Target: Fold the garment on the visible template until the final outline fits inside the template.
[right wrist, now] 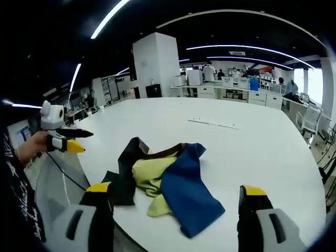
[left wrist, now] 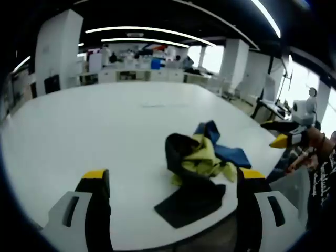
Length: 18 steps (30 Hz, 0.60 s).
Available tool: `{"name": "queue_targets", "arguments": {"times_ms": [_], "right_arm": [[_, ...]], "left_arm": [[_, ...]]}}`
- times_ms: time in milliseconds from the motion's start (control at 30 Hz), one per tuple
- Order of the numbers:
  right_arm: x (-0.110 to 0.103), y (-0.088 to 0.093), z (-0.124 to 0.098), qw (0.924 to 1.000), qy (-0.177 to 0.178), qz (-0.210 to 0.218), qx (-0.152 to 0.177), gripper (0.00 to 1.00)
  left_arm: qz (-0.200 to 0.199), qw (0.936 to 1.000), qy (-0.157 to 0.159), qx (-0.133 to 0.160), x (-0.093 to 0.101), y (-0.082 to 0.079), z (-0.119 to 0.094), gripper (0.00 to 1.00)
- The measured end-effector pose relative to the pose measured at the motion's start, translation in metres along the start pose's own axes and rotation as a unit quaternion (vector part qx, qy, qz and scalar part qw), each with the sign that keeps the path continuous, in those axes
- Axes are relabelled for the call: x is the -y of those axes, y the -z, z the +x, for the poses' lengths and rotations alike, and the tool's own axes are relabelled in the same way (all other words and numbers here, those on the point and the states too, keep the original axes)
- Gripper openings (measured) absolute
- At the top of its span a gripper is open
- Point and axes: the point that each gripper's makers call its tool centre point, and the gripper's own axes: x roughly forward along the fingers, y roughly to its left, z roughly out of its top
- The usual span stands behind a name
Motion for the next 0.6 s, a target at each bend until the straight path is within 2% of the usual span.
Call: {"name": "queue_targets", "arguments": {"times_ms": [300,600], "right_arm": [[0.0026,-0.0035,-0.0033,1.0,0.006,0.0,0.007,0.99],[0.0058,-0.005,-0.0038,0.9999,0.009,0.005,0.009,0.99]], "left_arm": [[0.003,0.9999,-0.011,0.006,-0.0037,-0.0043,-0.0024,0.96],[0.001,1.0,-0.008,0.003,-0.003,-0.0029,-0.0024,0.97]]}}
